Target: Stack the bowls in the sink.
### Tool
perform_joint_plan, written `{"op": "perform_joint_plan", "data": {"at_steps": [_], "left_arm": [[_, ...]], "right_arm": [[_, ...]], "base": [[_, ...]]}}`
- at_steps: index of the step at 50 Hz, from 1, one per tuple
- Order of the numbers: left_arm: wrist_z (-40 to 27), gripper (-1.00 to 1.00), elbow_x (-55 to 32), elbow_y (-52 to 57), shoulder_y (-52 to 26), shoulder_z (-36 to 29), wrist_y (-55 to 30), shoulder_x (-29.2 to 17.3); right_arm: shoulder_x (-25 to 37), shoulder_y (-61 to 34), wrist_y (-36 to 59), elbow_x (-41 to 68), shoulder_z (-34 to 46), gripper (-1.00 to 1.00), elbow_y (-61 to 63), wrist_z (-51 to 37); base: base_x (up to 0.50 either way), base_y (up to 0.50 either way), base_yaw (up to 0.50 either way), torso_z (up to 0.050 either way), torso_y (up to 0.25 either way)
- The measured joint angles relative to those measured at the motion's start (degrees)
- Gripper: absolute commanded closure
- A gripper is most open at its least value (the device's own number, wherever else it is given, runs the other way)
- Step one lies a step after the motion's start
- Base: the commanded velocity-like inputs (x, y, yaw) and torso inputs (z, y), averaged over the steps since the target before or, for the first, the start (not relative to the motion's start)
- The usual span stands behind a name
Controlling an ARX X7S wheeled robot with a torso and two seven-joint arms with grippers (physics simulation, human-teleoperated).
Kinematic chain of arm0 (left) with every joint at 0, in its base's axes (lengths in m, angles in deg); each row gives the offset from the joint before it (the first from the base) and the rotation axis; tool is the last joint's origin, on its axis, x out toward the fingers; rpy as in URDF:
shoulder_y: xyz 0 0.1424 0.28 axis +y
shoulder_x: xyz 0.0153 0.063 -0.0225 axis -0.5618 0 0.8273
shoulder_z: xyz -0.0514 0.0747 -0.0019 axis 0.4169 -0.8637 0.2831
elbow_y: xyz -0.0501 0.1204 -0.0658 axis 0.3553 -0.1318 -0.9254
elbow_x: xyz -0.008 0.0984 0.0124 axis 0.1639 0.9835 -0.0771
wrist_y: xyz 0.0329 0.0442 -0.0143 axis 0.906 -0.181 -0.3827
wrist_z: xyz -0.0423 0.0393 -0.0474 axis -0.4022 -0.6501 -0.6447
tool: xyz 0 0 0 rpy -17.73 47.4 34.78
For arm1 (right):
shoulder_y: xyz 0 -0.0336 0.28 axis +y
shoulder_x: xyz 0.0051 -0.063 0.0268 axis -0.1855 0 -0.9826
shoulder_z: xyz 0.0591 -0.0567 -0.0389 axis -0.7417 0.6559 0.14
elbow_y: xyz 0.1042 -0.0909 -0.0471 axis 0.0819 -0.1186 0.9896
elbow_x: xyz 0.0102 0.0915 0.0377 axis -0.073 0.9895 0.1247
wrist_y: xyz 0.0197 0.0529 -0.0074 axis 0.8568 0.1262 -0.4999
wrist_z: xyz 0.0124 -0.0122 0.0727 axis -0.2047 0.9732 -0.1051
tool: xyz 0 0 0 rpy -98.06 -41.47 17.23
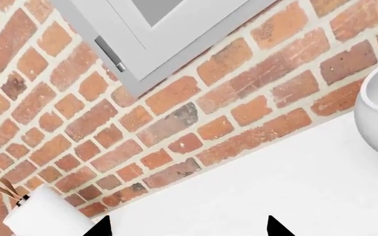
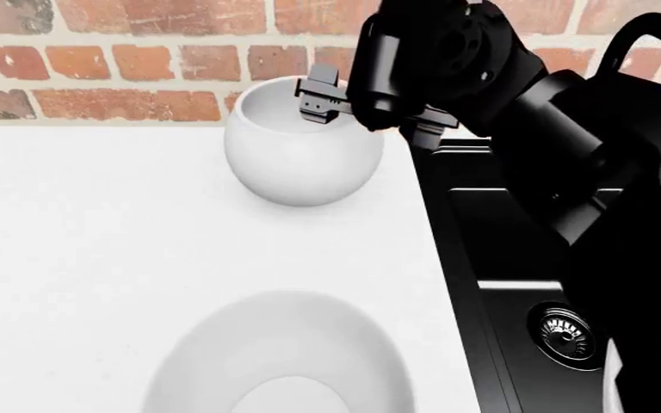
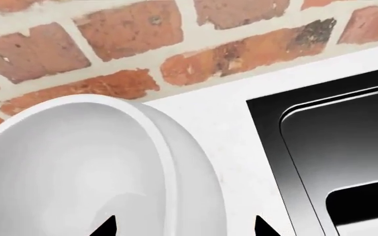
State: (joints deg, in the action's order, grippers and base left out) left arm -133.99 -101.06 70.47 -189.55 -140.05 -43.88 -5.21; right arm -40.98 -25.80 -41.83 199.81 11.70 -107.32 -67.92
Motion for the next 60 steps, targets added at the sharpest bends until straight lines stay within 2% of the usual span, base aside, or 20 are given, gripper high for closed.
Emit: {"op": "perform_joint_plan", "data": {"at_steps": [34,35,49,60], "left_arm": [[0.6,-1.0,0.6,0.6,0.5,0.1,0.4,-0.4],[0.6,-1.0,0.6,0.6,0.5,0.1,0.4,-0.4],[0.4,-1.0,0.4,0.8,0.3,-0.1,0.4,-0.5],[-0.7,-1.0,-0.5,0.1,-0.5,0.0,0.2,0.1]], "right_arm": [[0.0,2.3,-1.8,-0.2,-1.0,-1.0,-1.2,1.7],[0.0,2.3,-1.7,-0.4,-1.0,1.0,-1.2,1.8],[0.1,1.2,-0.3,-2.6,0.9,1.0,-0.9,0.7],[5.4,-4.8,-1.3,-6.6,1.9,1.0,10.4,-1.4]], "base": [[0.0,0.0,0.0,0.0,0.0],[0.0,0.0,0.0,0.0,0.0],[0.0,0.0,0.0,0.0,0.0],[0.0,0.0,0.0,0.0,0.0]]}}
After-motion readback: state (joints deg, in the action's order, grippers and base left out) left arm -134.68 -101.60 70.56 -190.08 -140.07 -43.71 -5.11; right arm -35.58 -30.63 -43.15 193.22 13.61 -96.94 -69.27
